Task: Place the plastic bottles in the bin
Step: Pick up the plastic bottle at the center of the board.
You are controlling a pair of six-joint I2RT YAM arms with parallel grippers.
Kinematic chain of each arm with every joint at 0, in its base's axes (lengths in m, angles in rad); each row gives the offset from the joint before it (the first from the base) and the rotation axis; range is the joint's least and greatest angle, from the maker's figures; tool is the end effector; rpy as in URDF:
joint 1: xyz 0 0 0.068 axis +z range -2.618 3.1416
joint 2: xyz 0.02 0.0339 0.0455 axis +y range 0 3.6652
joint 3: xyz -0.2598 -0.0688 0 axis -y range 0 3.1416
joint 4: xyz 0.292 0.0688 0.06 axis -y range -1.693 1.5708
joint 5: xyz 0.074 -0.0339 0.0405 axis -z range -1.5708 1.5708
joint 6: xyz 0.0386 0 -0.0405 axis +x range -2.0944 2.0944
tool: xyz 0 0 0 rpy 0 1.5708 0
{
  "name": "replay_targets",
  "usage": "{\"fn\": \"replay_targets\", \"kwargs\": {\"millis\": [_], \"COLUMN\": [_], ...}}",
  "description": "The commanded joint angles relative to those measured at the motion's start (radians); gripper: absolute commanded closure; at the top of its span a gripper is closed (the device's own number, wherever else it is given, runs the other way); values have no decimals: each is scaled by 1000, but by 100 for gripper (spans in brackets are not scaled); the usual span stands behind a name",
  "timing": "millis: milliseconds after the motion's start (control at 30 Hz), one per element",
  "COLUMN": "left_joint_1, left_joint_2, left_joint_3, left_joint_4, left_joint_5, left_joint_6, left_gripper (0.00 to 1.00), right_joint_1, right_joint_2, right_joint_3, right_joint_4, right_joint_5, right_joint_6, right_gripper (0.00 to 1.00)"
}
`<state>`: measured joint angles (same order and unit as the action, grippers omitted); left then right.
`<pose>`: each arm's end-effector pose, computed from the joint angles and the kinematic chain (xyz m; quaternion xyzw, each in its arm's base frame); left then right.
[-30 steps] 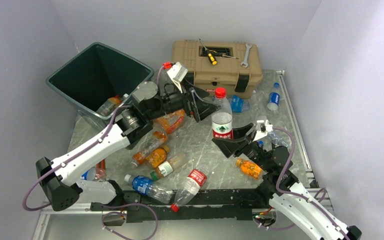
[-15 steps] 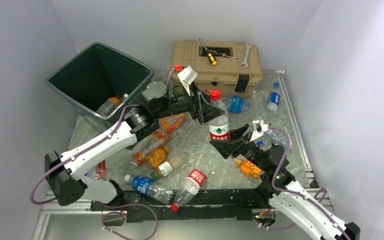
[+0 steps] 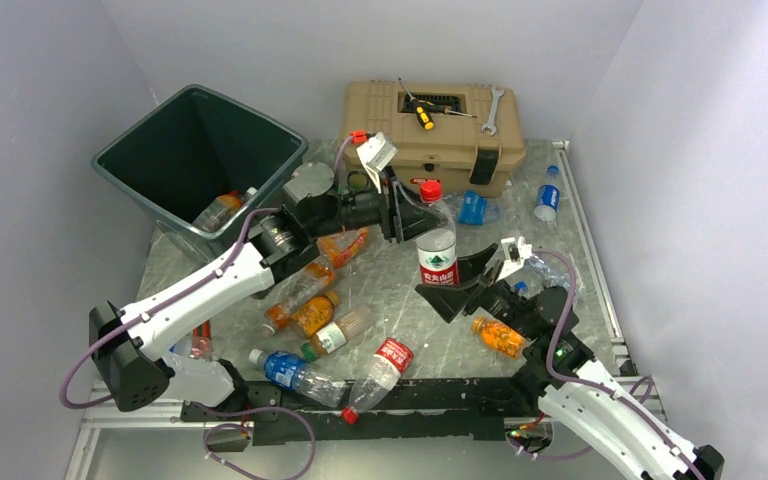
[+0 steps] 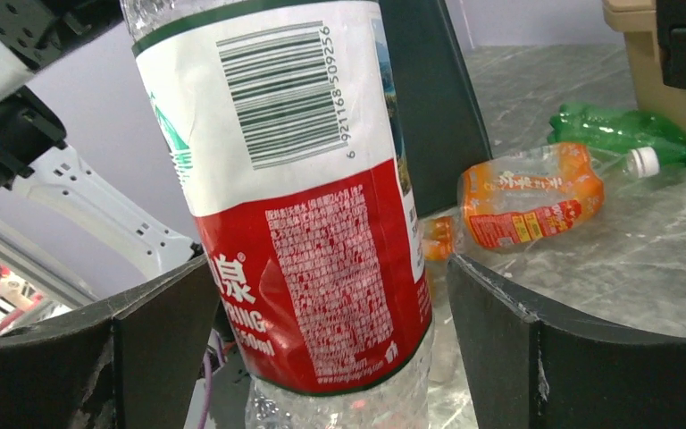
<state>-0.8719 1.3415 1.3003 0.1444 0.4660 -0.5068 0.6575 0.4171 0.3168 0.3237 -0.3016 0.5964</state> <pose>0.2203 -0.2891 0.4256 0.2869 0.6096 -0.5789 0.4592 0.1411 0.1234 0.2738 -0.1362 0.6129 0.5292 0.5707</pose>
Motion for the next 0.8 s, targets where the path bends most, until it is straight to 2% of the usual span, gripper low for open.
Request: {"fn": "replay_targets", "kwargs": {"millis": [0,133,267,467,633,767], "left_joint_1": [-5,-5,-5,-5,-4,24], "left_joint_2": [-31,-52,-87,-141,-155,-55], "left_joint_3": [63,113,243,422,435,534], "left_joint_4": [12,-61,-247,-433,-391,-385], "left_joint_5": [8,-20,-128,-500,-770,-1036], "left_joint_6": [39,109,285,590,845,1036], "left_gripper": [75,76,81,96,100,100], "right_joint_1": [4,4,4,4,4,4], "right_joint_2": [-32,-51,-88,-145,-155,-126], "right_joint_3": [81,166,246,278,268,258], "right_joint_4": [-124,-278,-453,-552,-557,-551], "right_joint_5": [2,19,62,162,219,224], "right_joint_6": [-45,-108,-188,-195,-184,-179], "right_gripper": [0,0,0,0,0,0]}}
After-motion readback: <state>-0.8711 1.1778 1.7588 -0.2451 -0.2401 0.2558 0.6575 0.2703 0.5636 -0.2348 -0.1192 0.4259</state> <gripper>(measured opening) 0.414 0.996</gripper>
